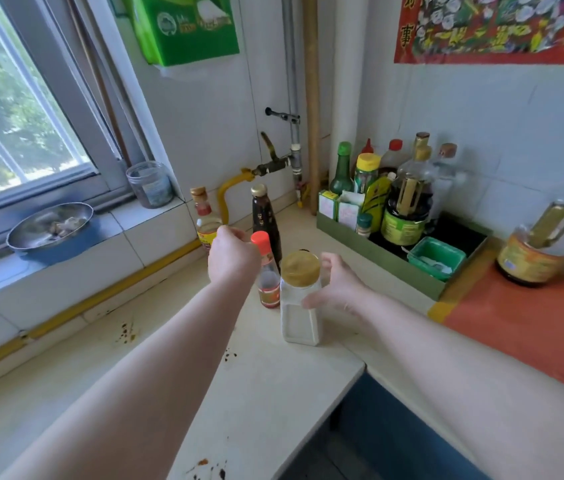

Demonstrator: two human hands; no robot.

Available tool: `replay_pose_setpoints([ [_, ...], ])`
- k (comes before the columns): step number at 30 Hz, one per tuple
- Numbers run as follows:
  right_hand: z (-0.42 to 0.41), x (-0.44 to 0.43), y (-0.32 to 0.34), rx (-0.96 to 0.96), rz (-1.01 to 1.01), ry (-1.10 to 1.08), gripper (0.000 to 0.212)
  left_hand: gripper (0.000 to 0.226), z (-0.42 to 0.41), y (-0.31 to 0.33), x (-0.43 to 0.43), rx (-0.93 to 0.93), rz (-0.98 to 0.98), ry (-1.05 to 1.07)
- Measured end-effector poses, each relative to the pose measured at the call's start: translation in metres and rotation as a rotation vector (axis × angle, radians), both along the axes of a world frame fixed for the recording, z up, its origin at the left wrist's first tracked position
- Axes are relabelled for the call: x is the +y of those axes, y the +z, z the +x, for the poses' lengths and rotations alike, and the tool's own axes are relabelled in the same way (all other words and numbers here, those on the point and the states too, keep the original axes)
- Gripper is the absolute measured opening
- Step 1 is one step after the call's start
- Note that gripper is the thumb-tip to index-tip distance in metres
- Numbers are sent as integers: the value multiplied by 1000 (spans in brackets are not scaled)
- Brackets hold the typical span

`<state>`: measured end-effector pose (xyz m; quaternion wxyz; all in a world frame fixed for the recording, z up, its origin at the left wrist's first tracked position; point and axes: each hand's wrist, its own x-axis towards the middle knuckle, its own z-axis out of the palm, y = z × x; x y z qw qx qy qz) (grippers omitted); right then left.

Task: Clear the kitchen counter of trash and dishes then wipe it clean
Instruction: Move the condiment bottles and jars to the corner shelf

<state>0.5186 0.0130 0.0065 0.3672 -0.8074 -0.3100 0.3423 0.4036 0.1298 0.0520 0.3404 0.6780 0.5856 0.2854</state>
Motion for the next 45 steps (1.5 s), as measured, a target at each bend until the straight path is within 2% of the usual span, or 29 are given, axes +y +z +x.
replay_pose_setpoints([
  [3, 8, 7, -5, -40, -1, 120, 100, 30, 9, 7, 0, -13, -21, 93],
  [7, 11, 16, -17, -93, -30, 206, 77, 26, 15, 6, -3, -17, -49, 106],
  [11, 12, 17, -18, -180, -23, 232, 35, 22, 20, -1, -6, 5, -41, 113],
  [12, 13, 18, -19, -178, -16, 240, 32, 23, 22, -2, -5, 10, -39, 121],
  [15, 19, 18, -22, -144, -23, 247, 46, 26, 24, -4, -1, 14, -50, 145],
  [18, 26, 15, -26, -55, 11, 163, 60, 27, 25, -6, 8, 26, -76, 153],
  [22, 38, 10, -22, -42, 69, 68, 56, 30, 31, -11, 17, 51, -89, 174],
  [28, 69, 4, -5, -96, 124, -7, 62, 30, 67, -2, 12, -32, 191, 54],
  [32, 90, -5, 17, -74, 242, -138, 57, 29, 101, 10, 5, -47, 158, -117],
  [36, 122, -18, 34, -137, 310, -327, 54, 28, 131, 9, -3, -26, 106, -235],
  [38, 139, -22, 40, -191, 332, -390, 53, 33, 140, 10, -5, -17, 129, -189],
  [41, 155, -24, 44, -262, 320, -395, 58, 45, 136, 20, 8, 89, 187, 13],
  [45, 155, -16, 44, -213, 341, -345, 53, 61, 109, 29, 40, 259, 119, 233],
])
